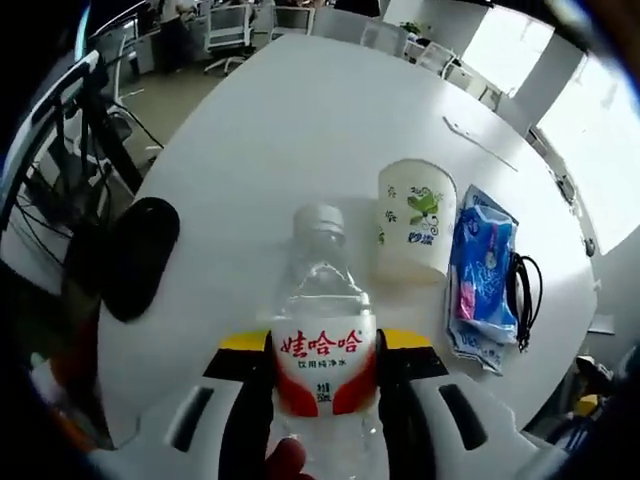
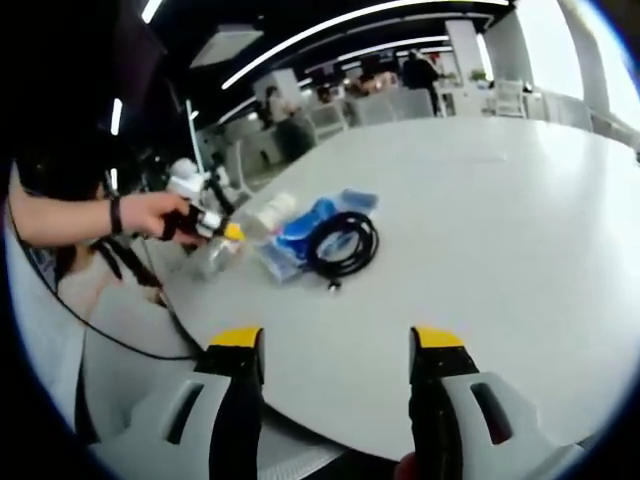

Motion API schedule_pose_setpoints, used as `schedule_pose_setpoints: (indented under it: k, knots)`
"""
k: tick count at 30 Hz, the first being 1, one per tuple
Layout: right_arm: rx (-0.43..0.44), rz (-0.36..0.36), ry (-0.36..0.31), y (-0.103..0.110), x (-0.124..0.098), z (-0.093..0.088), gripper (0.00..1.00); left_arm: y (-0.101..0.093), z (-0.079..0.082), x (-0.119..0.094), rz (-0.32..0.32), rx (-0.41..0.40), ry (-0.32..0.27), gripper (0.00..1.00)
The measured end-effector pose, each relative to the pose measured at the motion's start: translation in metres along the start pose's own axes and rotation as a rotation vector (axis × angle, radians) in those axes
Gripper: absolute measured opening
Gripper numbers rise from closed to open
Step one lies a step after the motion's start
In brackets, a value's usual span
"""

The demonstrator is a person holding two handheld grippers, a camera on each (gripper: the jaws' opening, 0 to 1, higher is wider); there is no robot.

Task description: Arrange the tabletop items into an orderly group along one side of the table until the central work area is clear of visible clutter.

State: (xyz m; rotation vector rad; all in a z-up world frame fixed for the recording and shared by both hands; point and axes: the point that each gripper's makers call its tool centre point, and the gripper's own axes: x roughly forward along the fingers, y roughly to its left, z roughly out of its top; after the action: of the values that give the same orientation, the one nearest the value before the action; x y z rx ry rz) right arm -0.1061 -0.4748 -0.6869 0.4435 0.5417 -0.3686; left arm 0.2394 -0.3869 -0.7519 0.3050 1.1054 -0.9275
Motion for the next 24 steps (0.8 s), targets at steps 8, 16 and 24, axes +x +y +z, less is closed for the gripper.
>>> schedule_pose_setpoints:
  k: [8, 16, 24]
  knots:
    - [-0.013, 0.020, -0.003, 0.005, 0.006, 0.004, 0.57, 0.000, 0.001, -0.013, 0.007, 0.033, -0.067, 0.39]
    - [-0.015, 0.025, -0.005, 0.006, 0.006, 0.003, 0.57, 0.003, 0.002, -0.024, 0.005, 0.039, -0.105, 0.39]
    - [-0.019, 0.031, -0.008, 0.008, 0.006, 0.005, 0.57, -0.002, 0.008, -0.041, 0.005, 0.051, -0.166, 0.39]
